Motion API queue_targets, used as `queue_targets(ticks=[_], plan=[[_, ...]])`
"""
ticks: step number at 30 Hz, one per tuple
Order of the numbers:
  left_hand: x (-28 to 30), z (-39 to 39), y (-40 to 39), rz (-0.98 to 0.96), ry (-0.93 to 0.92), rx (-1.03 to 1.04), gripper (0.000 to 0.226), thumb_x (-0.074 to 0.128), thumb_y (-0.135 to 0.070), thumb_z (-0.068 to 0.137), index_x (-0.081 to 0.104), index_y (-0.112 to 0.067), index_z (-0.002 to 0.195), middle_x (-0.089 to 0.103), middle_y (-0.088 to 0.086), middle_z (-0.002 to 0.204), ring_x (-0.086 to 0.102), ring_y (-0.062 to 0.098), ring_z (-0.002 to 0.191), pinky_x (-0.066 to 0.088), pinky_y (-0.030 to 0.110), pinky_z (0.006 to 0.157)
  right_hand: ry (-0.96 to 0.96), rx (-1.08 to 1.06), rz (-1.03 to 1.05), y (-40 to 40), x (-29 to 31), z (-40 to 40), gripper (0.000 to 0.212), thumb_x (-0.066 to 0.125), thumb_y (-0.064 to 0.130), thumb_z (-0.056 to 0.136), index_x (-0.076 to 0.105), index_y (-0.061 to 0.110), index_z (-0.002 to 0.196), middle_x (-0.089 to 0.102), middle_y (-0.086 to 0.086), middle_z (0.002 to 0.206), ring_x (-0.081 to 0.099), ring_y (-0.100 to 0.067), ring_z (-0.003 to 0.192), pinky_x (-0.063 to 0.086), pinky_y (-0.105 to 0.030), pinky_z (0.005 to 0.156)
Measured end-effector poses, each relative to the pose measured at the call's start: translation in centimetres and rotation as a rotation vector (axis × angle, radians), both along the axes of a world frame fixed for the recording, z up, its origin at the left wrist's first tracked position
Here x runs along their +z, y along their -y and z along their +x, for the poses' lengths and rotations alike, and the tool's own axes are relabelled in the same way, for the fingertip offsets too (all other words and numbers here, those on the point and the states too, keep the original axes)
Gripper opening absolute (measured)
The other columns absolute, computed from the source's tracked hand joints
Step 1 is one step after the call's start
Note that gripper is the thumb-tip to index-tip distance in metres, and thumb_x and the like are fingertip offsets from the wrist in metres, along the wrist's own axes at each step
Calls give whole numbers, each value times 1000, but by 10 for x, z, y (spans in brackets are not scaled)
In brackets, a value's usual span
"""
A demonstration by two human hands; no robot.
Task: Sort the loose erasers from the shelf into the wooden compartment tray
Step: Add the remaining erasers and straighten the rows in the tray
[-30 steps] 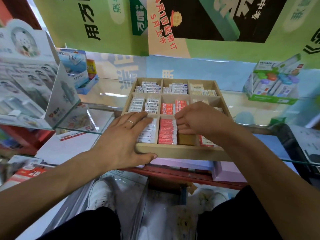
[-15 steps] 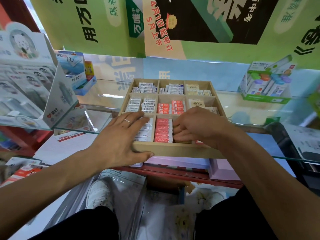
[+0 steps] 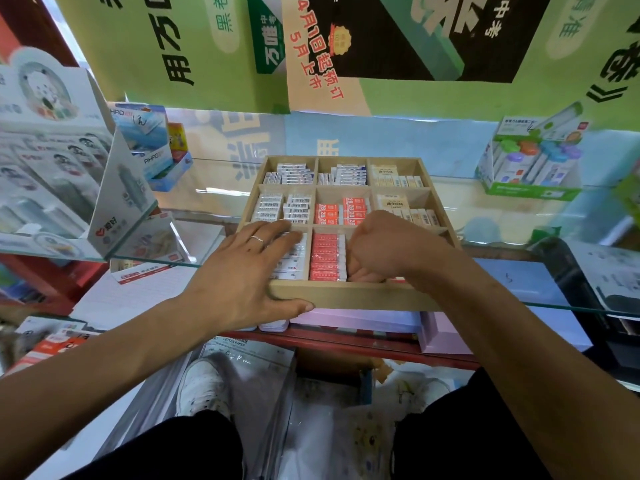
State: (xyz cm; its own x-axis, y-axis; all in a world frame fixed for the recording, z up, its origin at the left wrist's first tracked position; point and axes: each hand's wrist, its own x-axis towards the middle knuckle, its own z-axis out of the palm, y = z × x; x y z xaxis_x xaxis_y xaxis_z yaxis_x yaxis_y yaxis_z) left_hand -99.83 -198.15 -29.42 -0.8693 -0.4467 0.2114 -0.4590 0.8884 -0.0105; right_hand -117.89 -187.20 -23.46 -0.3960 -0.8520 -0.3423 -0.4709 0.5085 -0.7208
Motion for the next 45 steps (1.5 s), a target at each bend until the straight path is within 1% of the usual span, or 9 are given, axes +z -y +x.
queue_targets(ticks=[16,21,25,28,30,33,35,40,45], plan=[[-2,0,0,-5,-13,-3,101,42,-88,65,39,-24,143,39,0,150,36,23,137,38,46,106,-65,-47,-24,5,8,2,32,50,6,85,60,-6,113,64,-28,110,64,-42,101,54,-58,83],[-2,-2,0,-8,-23,-1,101,44,-87,64,42,-23,141,41,0,148,37,24,136,38,45,105,-4,-114,-89,13,0,5,19,53,9,86,63,-5,95,66,-25,100,66,-36,96,56,-47,85],[0,-2,-1,-15,-18,-5,100,45,-87,64,43,-23,140,42,-2,147,37,22,136,40,44,104,15,-107,-97,6,-5,4,34,51,3,87,55,-8,119,57,-30,120,58,-43,110,48,-57,96],[1,-2,-1,-6,-2,-7,102,42,-88,65,40,-23,143,39,-2,150,34,22,138,38,45,107,-85,-53,-97,2,-5,7,43,50,14,94,50,11,137,49,-9,142,47,-28,128,38,-30,99],[2,-1,0,4,-2,-10,102,42,-88,65,40,-23,143,38,-1,151,34,22,139,36,44,108,-160,-34,-103,-1,-4,10,41,47,14,94,51,11,135,51,-9,139,49,-26,125,38,-27,94],[1,0,-1,11,-31,-6,102,44,-88,63,42,-23,142,41,0,150,37,23,137,34,43,109,-224,-22,-78,-2,1,12,16,47,7,85,62,5,92,62,-13,87,61,-25,80,53,-33,72],[0,1,-2,3,-44,15,103,45,-88,61,43,-23,141,42,0,149,40,23,136,33,42,109,-212,-24,-71,-2,2,12,16,47,5,83,48,11,68,47,-6,64,47,-18,58,44,-31,57],[1,2,-7,19,-70,64,107,48,-88,57,43,-21,140,46,0,143,47,24,128,32,40,110,-150,33,-3,-2,4,6,24,55,3,88,64,-8,107,65,-25,111,62,-39,106,50,-49,93],[2,9,-15,-33,-99,132,95,51,-86,58,50,-22,128,55,2,123,54,25,112,38,39,103,-87,-4,-70,-5,2,1,33,49,11,81,61,-8,106,68,-26,102,69,-38,90,56,-57,79]])
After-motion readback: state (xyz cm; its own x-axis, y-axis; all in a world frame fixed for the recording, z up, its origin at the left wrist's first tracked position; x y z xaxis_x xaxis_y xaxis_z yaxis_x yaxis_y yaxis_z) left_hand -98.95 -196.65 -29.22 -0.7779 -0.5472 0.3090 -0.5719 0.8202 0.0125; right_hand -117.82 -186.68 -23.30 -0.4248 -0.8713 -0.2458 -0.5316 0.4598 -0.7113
